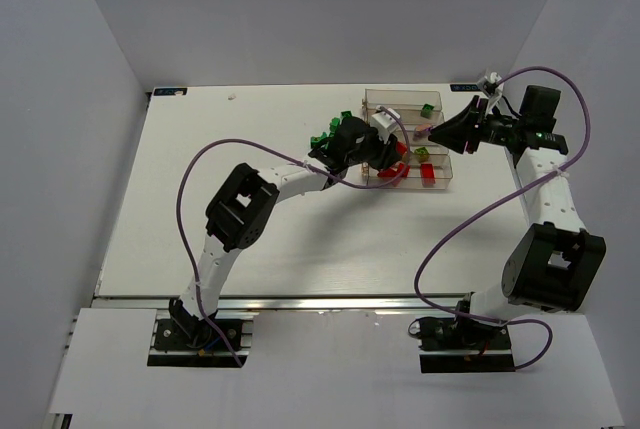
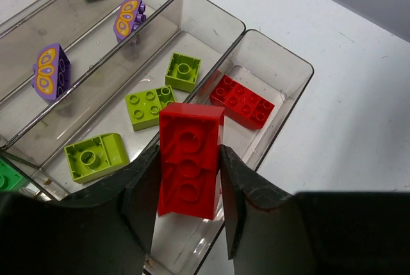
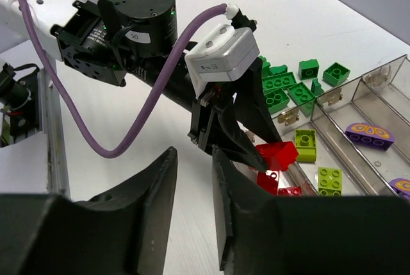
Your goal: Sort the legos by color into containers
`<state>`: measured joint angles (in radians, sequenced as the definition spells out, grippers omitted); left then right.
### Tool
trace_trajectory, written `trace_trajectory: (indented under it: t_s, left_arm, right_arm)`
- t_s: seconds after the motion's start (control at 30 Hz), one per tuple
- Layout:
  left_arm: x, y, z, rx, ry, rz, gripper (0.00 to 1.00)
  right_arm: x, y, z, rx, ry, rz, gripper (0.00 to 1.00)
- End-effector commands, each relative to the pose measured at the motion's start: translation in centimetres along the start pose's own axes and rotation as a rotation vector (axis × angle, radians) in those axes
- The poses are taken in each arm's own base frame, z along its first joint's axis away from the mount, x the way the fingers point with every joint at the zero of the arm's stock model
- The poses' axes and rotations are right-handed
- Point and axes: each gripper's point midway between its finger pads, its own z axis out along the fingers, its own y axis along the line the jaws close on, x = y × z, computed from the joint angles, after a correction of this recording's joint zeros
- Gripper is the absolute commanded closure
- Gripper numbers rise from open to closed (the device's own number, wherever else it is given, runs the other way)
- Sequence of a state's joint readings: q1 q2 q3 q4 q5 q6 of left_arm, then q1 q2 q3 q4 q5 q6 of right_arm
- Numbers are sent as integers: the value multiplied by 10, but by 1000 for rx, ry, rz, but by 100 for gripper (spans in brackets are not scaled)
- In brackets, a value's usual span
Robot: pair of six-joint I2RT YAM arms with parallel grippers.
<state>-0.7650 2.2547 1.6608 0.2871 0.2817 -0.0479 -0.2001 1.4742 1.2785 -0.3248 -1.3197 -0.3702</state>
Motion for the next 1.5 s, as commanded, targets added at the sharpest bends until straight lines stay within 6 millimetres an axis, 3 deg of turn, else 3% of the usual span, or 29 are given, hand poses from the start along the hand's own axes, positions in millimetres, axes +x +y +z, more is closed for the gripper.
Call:
trace_trajectory:
  t_s: [0.0, 0.1, 0.23, 0.43, 0.5, 0.53, 0.57, 0.6, 0.67, 0.7, 0.73, 0.77, 0.8, 0.83, 0.87, 0.9, 0.93, 0.97, 1.0, 1.07, 1.1, 1.17, 1.2, 1.27, 1.33, 1.47]
  left_arm:
    - [-16, 1, -3, -11, -17, 14, 49]
    - [-14, 1, -3, -11, -4, 12, 41]
    - [-27, -1, -8, -10, -23, 16, 34]
    - [-67, 5, -31, -78, -83, 19, 36]
    - [-83, 10, -53, -112, -105, -2, 44]
    - [-88, 14, -63, -139, -117, -35, 53]
    - [-90, 18, -73, -158, -124, -61, 76]
    - [-96, 25, -97, -197, -146, -87, 85]
    - [-97, 29, -124, -234, -169, -171, 99]
    - [-94, 37, -139, -269, -172, -203, 99]
    - [-90, 37, -163, -309, -180, -269, 99]
    - [-85, 39, -176, -328, -178, -305, 98]
    - [-77, 47, -191, -362, -162, -348, 97]
    - [-88, 44, -211, -369, -196, -403, 94]
    - [-68, 48, -222, -408, -165, -446, 88]
    - [-54, 54, -236, -445, -129, -490, 70]
    - [-49, 59, -248, -493, -133, -533, 62]
    - [-46, 57, -264, -519, -140, -548, 58]
    - [-39, 57, -275, -542, -129, -560, 52]
    - [-47, 50, -296, -551, -184, -577, 50]
    - [-32, 51, -303, -581, -177, -595, 50]
    - [-39, 44, -321, -584, -242, -637, 50]
    - [-20, 43, -326, -609, -208, -663, 50]
    - [-12, 37, -336, -613, -226, -709, 50]
    - [-6, 34, -341, -621, -231, -744, 50]
    - [3, 30, -352, -641, -229, -778, 49]
  right_arm:
    - [-4, 3, -2, -8, -7, -27, 65]
    - [-6, -1, -2, -2, -9, -37, 62]
    - [-12, -8, -1, 8, -10, -43, 57]
    - [-18, -19, -1, 45, -9, -42, 50]
    - [-22, -26, 1, 68, -5, -58, 49]
    - [-23, -29, 2, 75, 0, -63, 49]
    - [-20, -37, 4, 100, 15, -61, 49]
    - [-25, -36, 9, 99, 33, -60, 50]
    - [-17, -54, 18, 147, 99, -99, 50]
    - [-29, -49, 35, 133, 122, -153, 50]
    - [-18, -57, 39, 176, 198, -170, 50]
    - [-5, -66, 51, 187, 256, -172, 50]
    - [-14, -54, 80, 159, 290, -235, 50]
    - [-9, -59, 91, 178, 335, -245, 50]
    - [16, -72, 101, 213, 429, -200, 50]
    - [20, -67, 121, 213, 461, -189, 50]
    - [2, -77, 131, 271, 456, -202, 50]
    - [34, -92, 140, 316, 551, -111, 51]
    - [37, -88, 157, 315, 573, -90, 50]
    - [39, -103, 180, 369, 577, -20, 50]
    - [45, -95, 192, 392, 573, 87, 49]
    - [70, -96, 204, 467, 623, 123, 47]
    - [74, -89, 222, 480, 608, 104, 44]
    - [97, -83, 231, 530, 643, 94, 38]
    - [99, -91, 236, 618, 612, 124, 32]
    - [112, -102, 244, 693, 610, 199, 30]
